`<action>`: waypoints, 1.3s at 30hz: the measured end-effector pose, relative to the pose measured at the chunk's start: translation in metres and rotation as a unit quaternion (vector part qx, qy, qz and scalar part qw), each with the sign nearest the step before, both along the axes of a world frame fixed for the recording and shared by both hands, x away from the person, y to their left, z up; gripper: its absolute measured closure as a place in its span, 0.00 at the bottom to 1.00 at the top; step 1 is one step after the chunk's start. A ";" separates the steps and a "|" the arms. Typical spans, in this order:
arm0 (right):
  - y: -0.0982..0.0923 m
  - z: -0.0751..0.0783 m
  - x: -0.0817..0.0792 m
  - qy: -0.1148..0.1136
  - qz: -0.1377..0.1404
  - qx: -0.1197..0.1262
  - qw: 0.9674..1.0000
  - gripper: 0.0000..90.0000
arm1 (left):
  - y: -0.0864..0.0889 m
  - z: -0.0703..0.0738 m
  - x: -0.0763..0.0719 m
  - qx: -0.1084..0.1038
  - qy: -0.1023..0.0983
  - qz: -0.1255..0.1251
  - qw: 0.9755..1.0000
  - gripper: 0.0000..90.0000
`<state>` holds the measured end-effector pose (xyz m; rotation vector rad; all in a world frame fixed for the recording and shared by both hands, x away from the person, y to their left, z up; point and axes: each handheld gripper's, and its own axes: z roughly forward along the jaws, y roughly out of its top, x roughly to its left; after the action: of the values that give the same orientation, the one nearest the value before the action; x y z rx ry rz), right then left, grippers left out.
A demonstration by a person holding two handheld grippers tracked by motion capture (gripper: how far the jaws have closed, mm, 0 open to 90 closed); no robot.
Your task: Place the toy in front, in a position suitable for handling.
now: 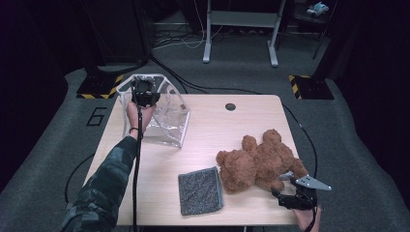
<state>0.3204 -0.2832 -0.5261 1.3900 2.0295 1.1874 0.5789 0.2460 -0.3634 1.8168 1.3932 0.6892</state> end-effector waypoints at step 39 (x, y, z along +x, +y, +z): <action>0.000 0.000 0.000 0.002 -0.001 -0.002 1.000 0.06 | 0.018 -0.029 -0.065 -0.031 -0.035 -0.025 0.999 0.25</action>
<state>0.3205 -0.2829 -0.5260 1.3940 2.0308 1.1805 0.5134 0.2640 -0.3920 1.7569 1.3052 0.6683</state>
